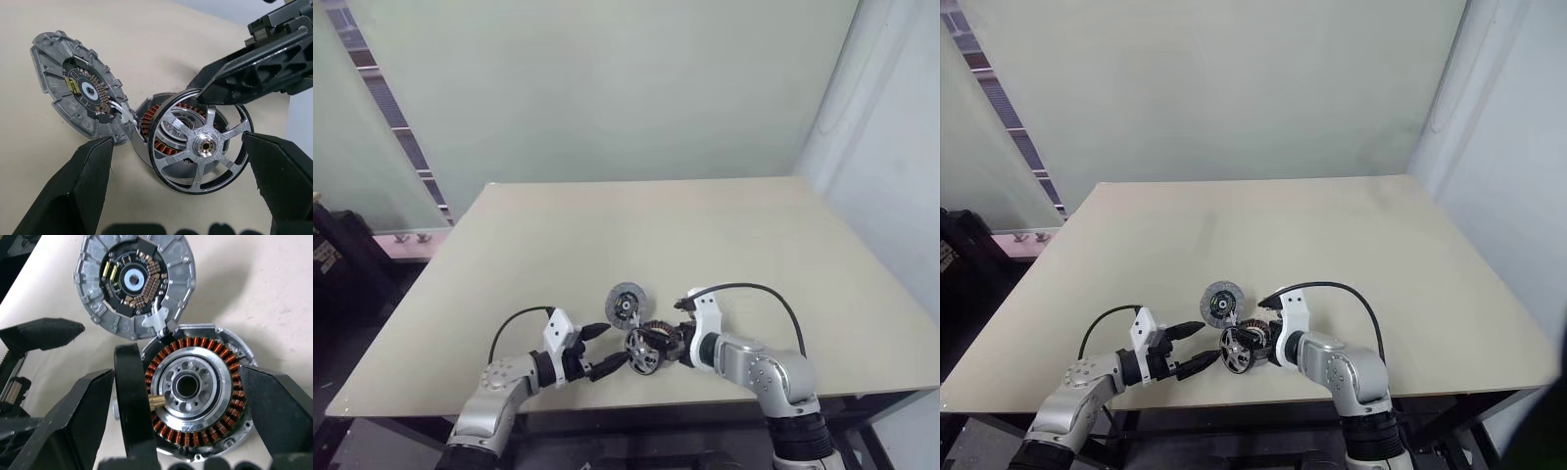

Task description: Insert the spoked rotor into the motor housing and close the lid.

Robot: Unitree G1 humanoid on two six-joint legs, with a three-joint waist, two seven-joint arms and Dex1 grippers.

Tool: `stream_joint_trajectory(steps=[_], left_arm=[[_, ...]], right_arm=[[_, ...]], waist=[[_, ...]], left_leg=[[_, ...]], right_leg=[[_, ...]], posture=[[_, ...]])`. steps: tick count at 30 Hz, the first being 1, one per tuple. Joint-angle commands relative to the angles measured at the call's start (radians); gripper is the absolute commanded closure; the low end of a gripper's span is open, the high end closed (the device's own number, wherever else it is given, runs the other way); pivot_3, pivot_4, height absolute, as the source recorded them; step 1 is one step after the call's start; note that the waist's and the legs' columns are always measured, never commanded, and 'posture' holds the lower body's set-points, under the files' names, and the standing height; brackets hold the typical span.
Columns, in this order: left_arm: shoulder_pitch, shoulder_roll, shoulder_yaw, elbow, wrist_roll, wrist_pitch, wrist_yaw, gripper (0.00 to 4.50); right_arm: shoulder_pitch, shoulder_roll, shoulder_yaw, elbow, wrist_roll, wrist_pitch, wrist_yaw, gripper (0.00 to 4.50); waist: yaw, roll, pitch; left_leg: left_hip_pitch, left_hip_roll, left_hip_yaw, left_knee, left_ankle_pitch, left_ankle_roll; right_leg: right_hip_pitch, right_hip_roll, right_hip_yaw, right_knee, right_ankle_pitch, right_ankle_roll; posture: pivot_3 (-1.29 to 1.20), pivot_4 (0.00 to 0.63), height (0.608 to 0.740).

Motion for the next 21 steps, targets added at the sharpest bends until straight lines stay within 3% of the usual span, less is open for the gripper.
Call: stream_joint_trajectory(steps=[1,11,14,21], left_arm=[[-0.018,-0.002,0.002,-0.031,-0.001,-0.018,-0.002,0.00],[-0.022,0.001,-0.001,-0.026,0.004,-0.023,-0.002,0.00],[-0.024,0.000,-0.002,-0.022,0.005,-0.025,-0.002,0.00],[-0.027,-0.001,-0.003,-0.019,0.005,-0.026,-0.003,0.00]], right_arm=[[-0.025,0.006,-0.010,-0.034,0.009,-0.003,-0.008,0.01],[-0.015,-0.009,-0.003,-0.063,0.039,0.086,0.015,0.01],[-0.013,-0.009,0.004,-0.069,0.047,0.099,0.026,0.60],[-0.019,0.001,-0.010,-0.069,0.059,0.102,0.023,3.05]], waist=[[0.000,0.000,0.000],[0.000,0.000,0.000],[0.000,0.000,0.000],[0.000,0.000,0.000]], left_leg=[[0.000,0.000,0.000,0.000,0.000,0.000],[0.000,0.000,0.000,0.000,0.000,0.000],[0.000,0.000,0.000,0.000,0.000,0.000],[0.000,0.000,0.000,0.000,0.000,0.000]], right_leg=[[0.000,0.000,0.000,0.000,0.000,0.000],[0.000,0.000,0.000,0.000,0.000,0.000],[0.000,0.000,0.000,0.000,0.000,0.000],[0.000,0.000,0.000,0.000,0.000,0.000]], posture=[[0.00,0.000,0.740],[0.00,0.000,0.740],[0.00,0.000,0.740],[0.00,0.000,0.740]])
